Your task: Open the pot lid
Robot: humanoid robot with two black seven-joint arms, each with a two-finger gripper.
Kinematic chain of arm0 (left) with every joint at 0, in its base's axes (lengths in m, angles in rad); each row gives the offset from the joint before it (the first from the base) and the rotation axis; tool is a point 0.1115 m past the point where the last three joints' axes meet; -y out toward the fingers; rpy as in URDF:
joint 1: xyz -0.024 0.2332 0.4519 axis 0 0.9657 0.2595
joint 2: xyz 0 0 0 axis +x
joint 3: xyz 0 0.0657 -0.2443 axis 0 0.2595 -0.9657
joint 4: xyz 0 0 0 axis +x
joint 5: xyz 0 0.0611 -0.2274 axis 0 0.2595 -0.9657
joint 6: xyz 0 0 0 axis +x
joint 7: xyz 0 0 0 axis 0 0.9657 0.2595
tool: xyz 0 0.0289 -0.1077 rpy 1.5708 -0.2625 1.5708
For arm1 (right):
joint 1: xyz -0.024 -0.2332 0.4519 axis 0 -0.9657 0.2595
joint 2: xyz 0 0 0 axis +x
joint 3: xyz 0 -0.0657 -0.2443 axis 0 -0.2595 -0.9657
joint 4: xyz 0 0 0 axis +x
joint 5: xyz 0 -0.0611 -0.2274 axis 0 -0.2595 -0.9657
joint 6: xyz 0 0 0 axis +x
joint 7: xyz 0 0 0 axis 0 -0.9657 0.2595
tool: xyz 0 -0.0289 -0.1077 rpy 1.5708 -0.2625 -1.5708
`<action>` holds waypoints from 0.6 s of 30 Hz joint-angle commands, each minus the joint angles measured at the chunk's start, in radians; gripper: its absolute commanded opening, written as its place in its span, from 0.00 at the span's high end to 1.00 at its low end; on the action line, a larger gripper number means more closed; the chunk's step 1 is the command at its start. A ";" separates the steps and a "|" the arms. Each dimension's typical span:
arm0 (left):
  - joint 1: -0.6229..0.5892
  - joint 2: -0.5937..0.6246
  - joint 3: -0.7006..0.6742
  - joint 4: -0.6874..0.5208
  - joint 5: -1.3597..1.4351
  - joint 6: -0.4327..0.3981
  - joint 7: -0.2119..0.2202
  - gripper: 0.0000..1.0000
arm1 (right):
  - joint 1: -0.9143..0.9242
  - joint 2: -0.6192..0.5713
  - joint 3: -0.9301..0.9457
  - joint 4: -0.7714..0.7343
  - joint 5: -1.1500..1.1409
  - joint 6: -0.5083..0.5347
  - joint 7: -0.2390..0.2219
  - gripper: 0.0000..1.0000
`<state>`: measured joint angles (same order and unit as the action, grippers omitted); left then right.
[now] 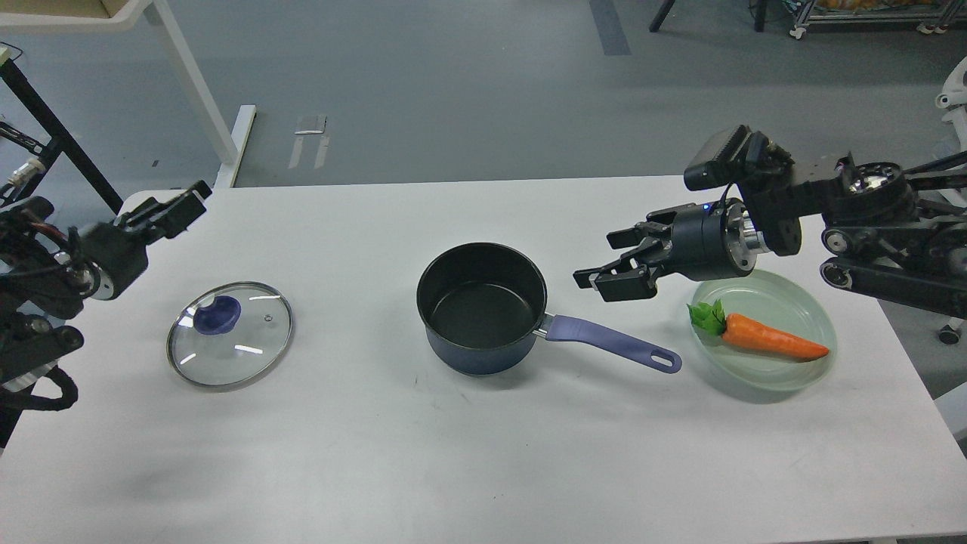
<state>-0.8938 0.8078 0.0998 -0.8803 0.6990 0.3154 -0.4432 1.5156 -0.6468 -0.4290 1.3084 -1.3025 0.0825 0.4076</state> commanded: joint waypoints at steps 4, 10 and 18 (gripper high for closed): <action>-0.066 -0.058 -0.116 0.009 -0.409 -0.150 0.004 0.01 | -0.135 -0.036 0.316 -0.098 0.198 -0.090 -0.001 0.01; -0.057 -0.183 -0.238 0.046 -0.535 -0.191 0.000 0.01 | -0.320 -0.027 0.637 -0.182 0.296 -0.095 0.000 0.01; -0.037 -0.274 -0.310 0.103 -0.852 -0.311 -0.003 0.00 | -0.480 0.136 0.866 -0.383 0.759 -0.121 -0.001 0.00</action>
<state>-0.9452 0.5560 -0.2012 -0.7924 -0.0496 0.0467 -0.4450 1.0724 -0.5727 0.3844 0.9966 -0.7202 -0.0352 0.4061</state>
